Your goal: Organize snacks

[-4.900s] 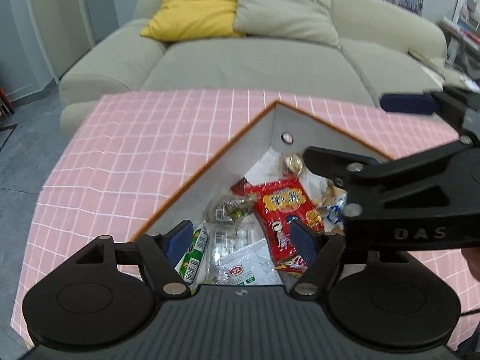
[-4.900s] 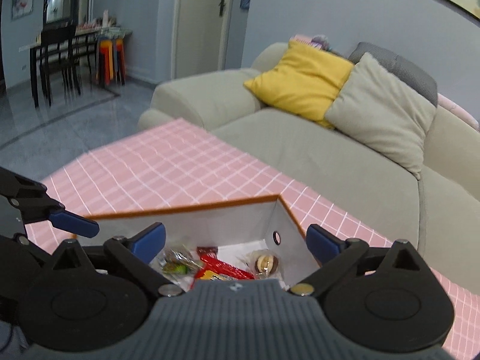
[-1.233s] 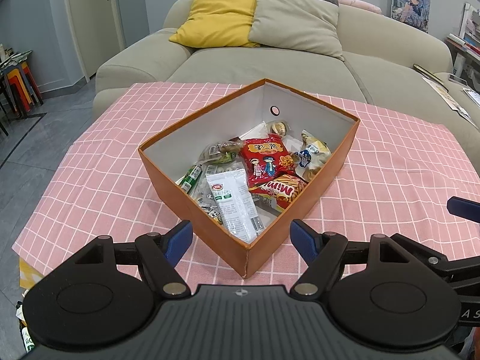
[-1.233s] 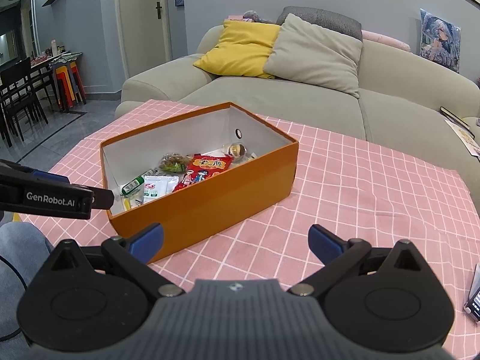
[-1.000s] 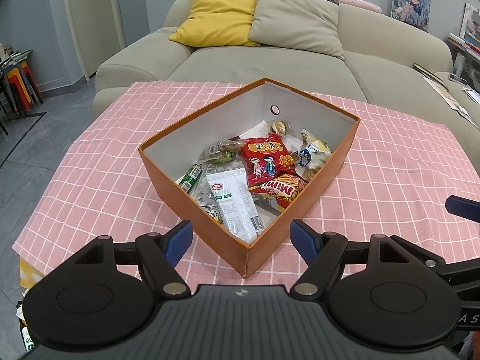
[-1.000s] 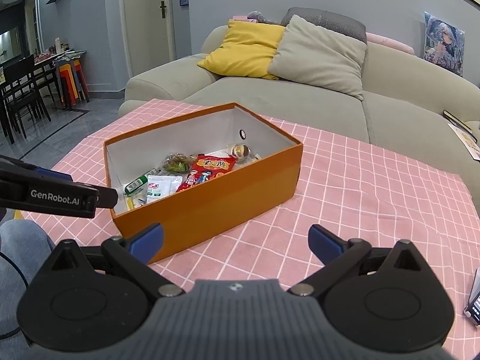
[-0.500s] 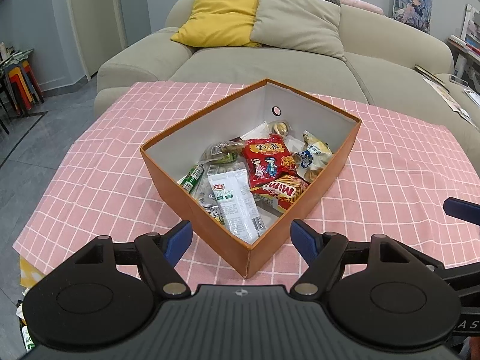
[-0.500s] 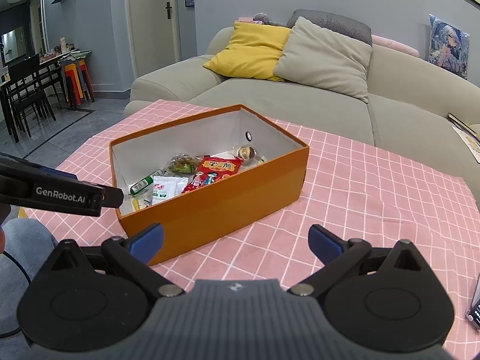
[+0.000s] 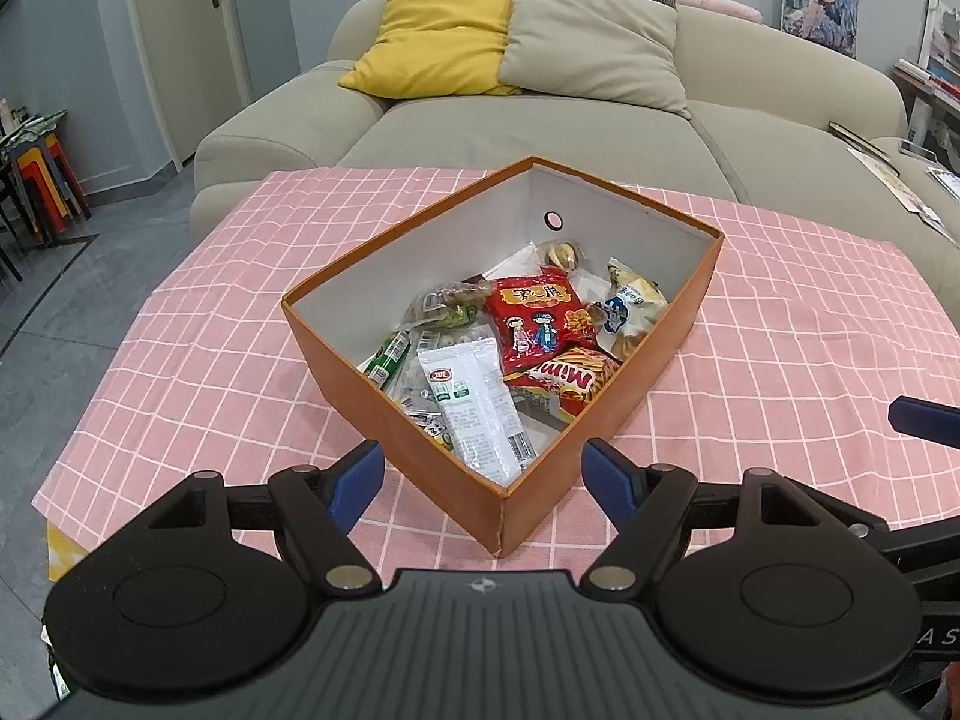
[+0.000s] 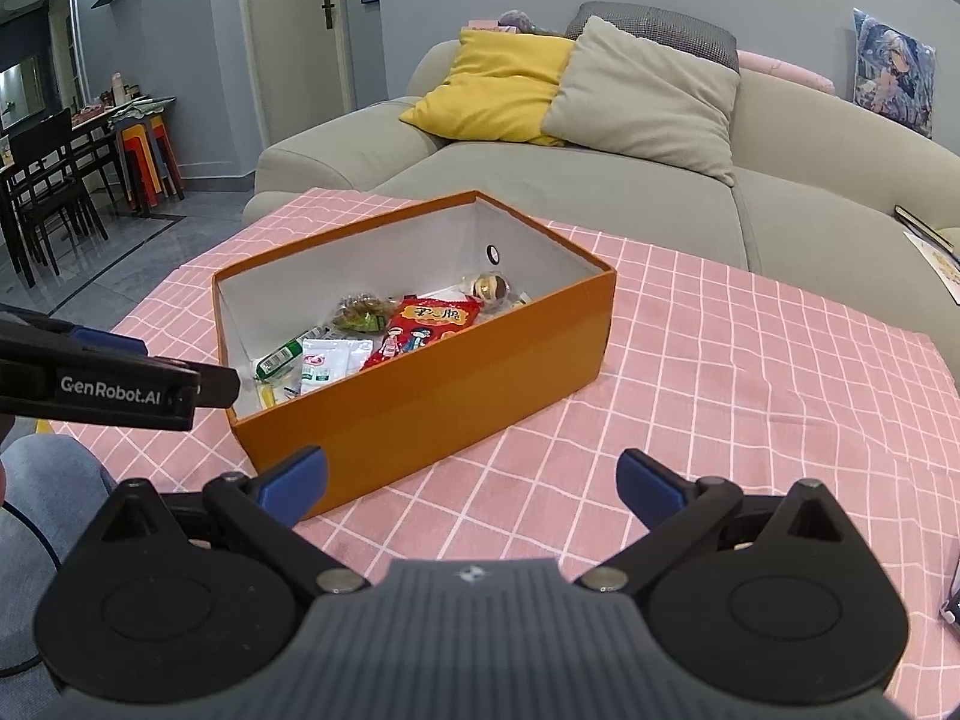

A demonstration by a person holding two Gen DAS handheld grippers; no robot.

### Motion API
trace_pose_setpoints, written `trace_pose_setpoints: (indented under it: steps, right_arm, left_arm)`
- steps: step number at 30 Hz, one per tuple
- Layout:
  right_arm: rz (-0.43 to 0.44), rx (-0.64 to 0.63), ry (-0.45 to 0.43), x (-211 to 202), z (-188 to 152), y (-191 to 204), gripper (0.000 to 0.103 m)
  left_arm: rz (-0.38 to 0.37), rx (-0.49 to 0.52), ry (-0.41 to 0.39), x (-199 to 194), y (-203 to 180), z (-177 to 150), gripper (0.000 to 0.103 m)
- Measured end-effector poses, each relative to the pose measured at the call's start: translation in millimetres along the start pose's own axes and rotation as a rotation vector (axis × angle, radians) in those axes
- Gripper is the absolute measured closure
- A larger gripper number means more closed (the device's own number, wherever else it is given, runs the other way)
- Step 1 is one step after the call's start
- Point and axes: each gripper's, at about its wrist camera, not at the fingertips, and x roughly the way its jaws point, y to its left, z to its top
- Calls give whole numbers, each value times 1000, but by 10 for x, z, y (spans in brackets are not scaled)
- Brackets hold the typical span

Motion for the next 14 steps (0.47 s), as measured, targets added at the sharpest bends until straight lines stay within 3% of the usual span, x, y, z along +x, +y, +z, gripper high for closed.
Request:
trace_pose_setpoints:
  steps: [14]
  right_arm:
    - [0, 2, -1, -6, 0, -11, 4]
  left_arm:
    - [3, 11, -26, -30, 2, 2, 13]
